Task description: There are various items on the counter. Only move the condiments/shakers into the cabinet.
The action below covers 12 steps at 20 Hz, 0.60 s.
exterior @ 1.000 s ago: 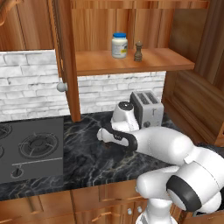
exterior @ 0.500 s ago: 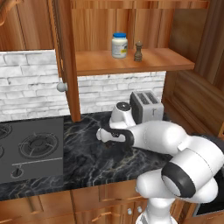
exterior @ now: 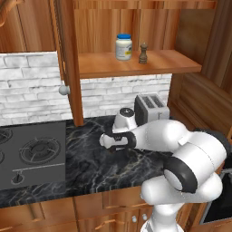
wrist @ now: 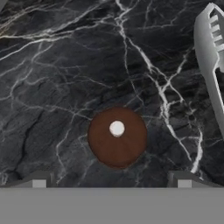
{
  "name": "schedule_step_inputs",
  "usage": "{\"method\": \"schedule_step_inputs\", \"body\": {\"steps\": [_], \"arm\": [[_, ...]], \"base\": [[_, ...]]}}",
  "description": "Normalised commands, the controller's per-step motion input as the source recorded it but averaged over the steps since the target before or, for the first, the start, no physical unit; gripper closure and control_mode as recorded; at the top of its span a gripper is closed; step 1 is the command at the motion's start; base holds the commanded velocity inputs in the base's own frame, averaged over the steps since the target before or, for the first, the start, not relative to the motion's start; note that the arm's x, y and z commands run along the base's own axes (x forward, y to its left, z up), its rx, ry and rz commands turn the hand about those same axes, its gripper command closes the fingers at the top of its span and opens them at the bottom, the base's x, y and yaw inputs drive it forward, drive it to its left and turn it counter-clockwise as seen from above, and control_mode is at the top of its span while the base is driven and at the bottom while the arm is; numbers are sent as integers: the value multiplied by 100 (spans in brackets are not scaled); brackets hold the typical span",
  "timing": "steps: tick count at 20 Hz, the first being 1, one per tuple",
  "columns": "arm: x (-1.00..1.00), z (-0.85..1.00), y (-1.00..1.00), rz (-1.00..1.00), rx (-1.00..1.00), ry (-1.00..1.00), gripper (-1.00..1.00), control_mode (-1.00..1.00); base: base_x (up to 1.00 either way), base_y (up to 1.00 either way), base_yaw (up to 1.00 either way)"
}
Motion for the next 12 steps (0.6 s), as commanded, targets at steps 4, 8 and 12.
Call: {"method": "schedule_step_inputs", "body": {"steps": [4,8,12], "arm": [[14,-10,0,0,0,0,-100,-100],[14,-3,0,0,0,0,-100,-100],[16,-4,0,0,0,-1,-100,-100]], "base": [[0,0,0],[0,0,0],[0,0,0]]}}
